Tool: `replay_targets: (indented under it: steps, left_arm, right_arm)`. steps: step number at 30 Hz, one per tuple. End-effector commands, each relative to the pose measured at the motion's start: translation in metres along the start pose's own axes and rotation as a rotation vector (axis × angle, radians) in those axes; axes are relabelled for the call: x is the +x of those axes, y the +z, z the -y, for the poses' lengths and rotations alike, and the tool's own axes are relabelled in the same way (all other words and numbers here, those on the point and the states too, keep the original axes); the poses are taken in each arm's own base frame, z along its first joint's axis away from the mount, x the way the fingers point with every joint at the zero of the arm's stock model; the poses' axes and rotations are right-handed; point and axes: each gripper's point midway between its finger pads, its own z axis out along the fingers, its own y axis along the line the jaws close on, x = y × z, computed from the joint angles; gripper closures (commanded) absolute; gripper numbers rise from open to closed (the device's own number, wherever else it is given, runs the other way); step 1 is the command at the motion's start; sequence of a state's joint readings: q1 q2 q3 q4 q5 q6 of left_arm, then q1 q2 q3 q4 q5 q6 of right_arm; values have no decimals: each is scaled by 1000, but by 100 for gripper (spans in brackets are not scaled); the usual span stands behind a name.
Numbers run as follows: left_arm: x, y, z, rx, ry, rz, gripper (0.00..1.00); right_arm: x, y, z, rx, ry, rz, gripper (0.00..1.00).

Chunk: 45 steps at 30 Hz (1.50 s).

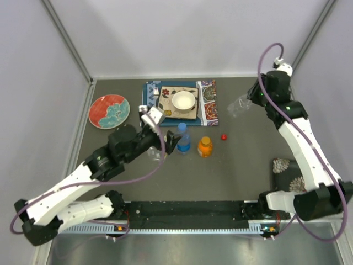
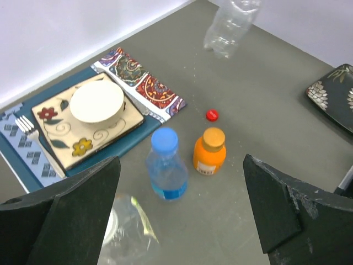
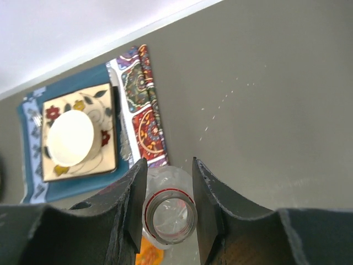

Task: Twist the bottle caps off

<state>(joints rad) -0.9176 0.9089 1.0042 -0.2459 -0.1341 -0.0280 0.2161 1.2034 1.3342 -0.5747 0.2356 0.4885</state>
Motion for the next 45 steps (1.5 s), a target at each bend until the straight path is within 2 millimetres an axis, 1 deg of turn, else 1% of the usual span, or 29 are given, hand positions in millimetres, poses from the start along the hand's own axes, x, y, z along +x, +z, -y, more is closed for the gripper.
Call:
replay_targets:
  steps: [1, 2, 3, 4, 5, 6, 7, 8, 9, 10, 11, 12, 13, 14, 15, 16, 18, 19, 21, 25, 26, 31, 33, 34, 35, 36, 39, 40, 45]
  left_arm:
    - [15, -26, -5, -21, -76, 26, 1]
    - [27, -28, -5, -24, -92, 7, 1]
    - [26, -37, -6, -22, -100, 28, 1]
    - [30, -41, -6, -21, -105, 23, 1]
    - [42, -43, -5, -16, -115, 8, 1]
    - [41, -52, -1, 17, -120, 32, 1]
    - [45, -55, 1, 31, -122, 37, 1]
    - [53, -56, 2, 36, -126, 43, 1]
    - [50, -64, 4, 55, -136, 78, 1]
    - [50, -67, 5, 63, -139, 94, 1]
    - [53, -69, 6, 72, -146, 105, 1]
    - [47, -75, 6, 80, -151, 141, 1]
    - [46, -78, 8, 93, -151, 151, 1]
    - [46, -78, 8, 95, -148, 154, 1]
    - [46, -80, 8, 99, -145, 154, 1]
    - [46, -81, 10, 111, -141, 153, 1]
    - [47, -82, 12, 122, -134, 145, 1]
    - [47, -82, 13, 126, -136, 144, 1]
    - [48, -82, 14, 130, -141, 142, 1]
    - [55, -78, 13, 119, -147, 127, 1]
    - [56, -77, 13, 120, -147, 126, 1]
    - [56, -76, 14, 122, -148, 124, 1]
    - [55, -76, 13, 122, -148, 127, 1]
    - [56, -76, 14, 123, -149, 124, 1]
    - [56, -76, 13, 122, -148, 124, 1]
    - [57, -75, 14, 121, -146, 119, 1]
    - [61, -73, 13, 115, -144, 105, 1]
    - [62, -73, 13, 118, -143, 101, 1]
    - [59, -74, 13, 115, -144, 104, 1]
  right_arm:
    - [-26, 35, -16, 12, -73, 87, 100]
    - [-21, 52, -18, 21, -84, 90, 100]
    - [-17, 61, -18, 25, -95, 87, 100]
    - [-13, 69, -20, 18, -106, 85, 100]
    - [-7, 84, -22, 0, -111, 106, 100]
    - [-3, 90, -23, -2, -123, 114, 100]
    - [1, 96, -19, 30, -141, 117, 100]
    - [2, 101, -22, 32, -148, 118, 100]
    - [8, 112, -21, 41, -171, 107, 100]
    - [11, 118, -23, 46, -187, 99, 100]
    - [7, 122, -27, 48, -196, 103, 100]
    - [19, 136, -26, 63, -220, 70, 100]
    - [21, 140, -26, 70, -249, 59, 100]
    - [17, 143, -32, 65, -258, 64, 100]
    - [21, 149, -33, 64, -272, 51, 100]
    - [31, 157, -32, 67, -291, 21, 100]
    - [33, 163, -33, 72, -297, 11, 100]
    - [41, 169, -30, 78, -307, -13, 100]
    - [47, 173, -30, 76, -309, -25, 100]
    - [66, 181, -32, 58, -319, -73, 100]
    - [71, 184, -29, 66, -325, -86, 100]
    - [84, 187, -29, 67, -346, -117, 100]
    - [89, 188, -30, 65, -354, -133, 92]
    - [85, 188, -32, 63, -354, -129, 82]
    - [89, 189, -33, 63, -357, -138, 78]
    - [89, 189, -33, 64, -358, -142, 71]
    - [91, 189, -34, 66, -358, -147, 63]
    - [93, 189, -33, 70, -361, -156, 59]
    - [92, 187, -34, 70, -354, -156, 50]
